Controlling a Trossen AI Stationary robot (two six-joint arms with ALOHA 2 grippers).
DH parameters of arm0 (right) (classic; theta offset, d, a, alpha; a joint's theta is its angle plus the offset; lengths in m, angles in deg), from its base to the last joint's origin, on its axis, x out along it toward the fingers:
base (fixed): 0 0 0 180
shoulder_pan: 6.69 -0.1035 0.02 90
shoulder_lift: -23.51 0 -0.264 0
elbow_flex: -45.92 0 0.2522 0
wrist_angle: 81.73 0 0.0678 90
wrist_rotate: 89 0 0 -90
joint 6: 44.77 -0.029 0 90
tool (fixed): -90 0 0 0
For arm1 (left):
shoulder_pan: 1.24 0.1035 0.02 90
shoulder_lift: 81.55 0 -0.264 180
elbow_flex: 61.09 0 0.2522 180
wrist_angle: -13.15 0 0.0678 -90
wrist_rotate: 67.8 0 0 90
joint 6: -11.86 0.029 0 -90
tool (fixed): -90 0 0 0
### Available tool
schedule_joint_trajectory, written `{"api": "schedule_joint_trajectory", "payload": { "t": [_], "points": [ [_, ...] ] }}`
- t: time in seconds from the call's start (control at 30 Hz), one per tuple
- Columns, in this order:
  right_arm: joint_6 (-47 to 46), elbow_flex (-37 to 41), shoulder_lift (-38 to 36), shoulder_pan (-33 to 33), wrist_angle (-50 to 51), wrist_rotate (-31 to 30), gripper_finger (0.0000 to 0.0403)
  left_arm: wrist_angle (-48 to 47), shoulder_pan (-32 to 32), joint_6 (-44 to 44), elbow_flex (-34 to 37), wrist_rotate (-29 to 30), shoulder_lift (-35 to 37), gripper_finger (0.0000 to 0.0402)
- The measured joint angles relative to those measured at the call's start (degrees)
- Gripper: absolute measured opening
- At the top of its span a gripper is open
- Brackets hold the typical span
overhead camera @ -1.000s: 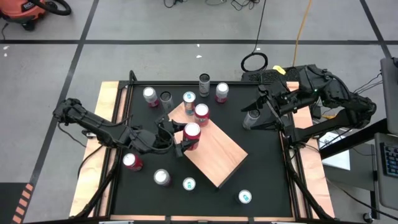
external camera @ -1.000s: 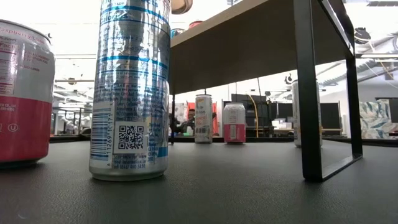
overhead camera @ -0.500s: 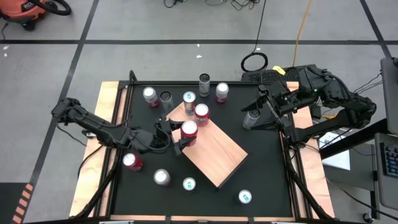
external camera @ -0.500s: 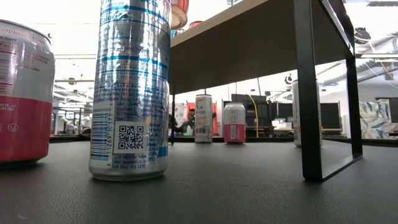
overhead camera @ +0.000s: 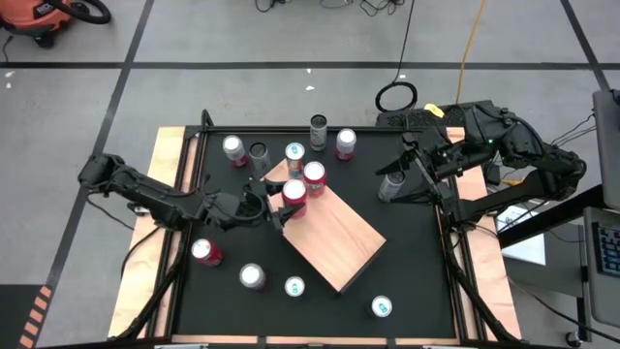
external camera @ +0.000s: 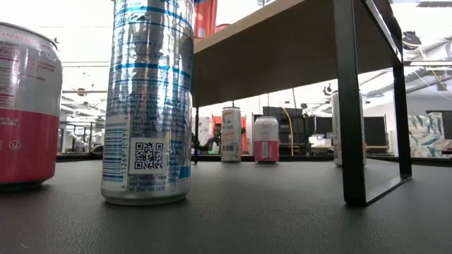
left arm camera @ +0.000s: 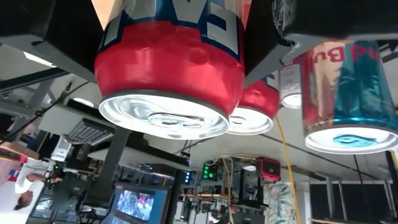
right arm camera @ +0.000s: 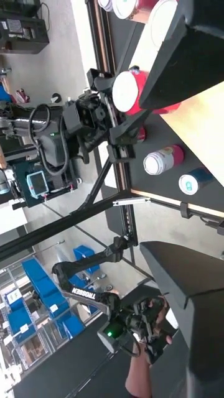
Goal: Place canned beverage on shelf
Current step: Put the bottom red soda can on the shelf aligned with the other red soda can
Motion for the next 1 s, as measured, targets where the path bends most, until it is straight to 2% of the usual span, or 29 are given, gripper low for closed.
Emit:
{"api": "schedule_joint_trajectory", "payload": {
  "t": [0.27,1.0],
  "points": [
    [0.85,0.0,0.0,0.0,0.02,-0.01,0.0341,-1.48,3.07,-0.15,0.0,-4.64,-0.07,0.0295],
    [1.24,0.0,0.0,0.0,0.04,-0.09,0.0341,-7.37,3.23,-0.52,0.0,-4.21,-0.59,0.0295]
  ]
}}
